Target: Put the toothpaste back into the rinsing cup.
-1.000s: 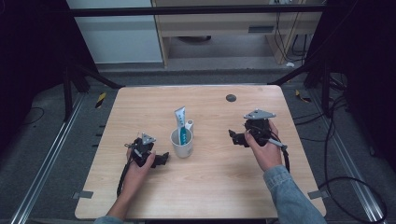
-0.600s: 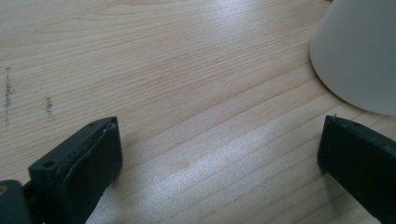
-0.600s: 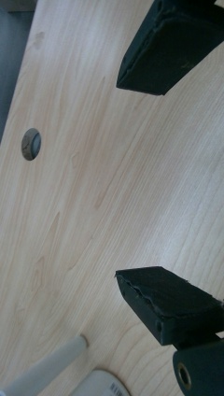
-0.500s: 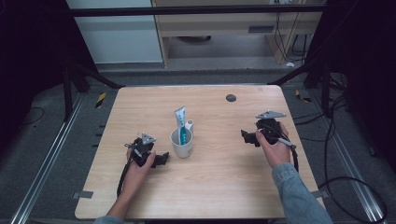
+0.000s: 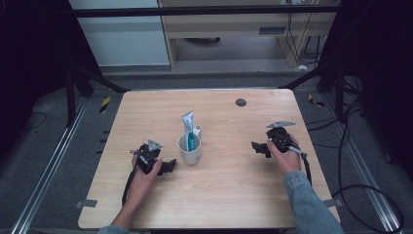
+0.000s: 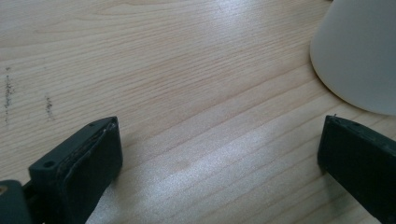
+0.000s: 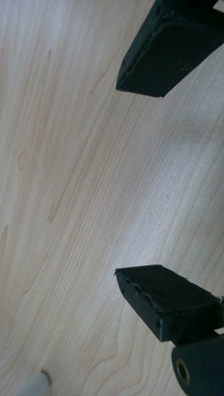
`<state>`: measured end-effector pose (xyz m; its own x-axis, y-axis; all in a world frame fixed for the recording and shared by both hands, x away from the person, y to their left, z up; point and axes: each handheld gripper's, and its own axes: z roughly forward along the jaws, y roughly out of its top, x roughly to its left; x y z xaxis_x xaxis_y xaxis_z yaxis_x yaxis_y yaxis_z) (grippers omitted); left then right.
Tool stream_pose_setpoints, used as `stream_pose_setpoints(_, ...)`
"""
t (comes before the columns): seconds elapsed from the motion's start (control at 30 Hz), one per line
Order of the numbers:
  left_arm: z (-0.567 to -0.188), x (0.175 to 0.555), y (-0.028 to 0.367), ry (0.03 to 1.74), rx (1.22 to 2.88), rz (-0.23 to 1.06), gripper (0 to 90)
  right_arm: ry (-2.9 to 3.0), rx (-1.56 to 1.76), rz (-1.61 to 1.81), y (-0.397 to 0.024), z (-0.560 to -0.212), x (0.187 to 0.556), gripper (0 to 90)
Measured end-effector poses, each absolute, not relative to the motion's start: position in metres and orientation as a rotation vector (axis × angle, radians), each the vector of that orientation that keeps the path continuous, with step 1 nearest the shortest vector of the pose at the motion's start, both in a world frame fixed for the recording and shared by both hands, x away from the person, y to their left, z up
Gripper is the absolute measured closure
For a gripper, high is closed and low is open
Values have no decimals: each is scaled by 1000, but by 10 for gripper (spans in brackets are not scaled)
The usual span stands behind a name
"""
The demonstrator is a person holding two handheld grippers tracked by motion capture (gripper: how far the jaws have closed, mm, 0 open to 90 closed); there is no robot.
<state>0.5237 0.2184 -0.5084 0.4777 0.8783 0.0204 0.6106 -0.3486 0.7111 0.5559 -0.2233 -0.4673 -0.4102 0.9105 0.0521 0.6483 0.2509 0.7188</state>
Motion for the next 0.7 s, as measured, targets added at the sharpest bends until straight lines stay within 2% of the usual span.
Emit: stream_pose_setpoints(0.7,-508,524,218,1226,2084,537,0,2131,1505,930,-226,-491,571,91)
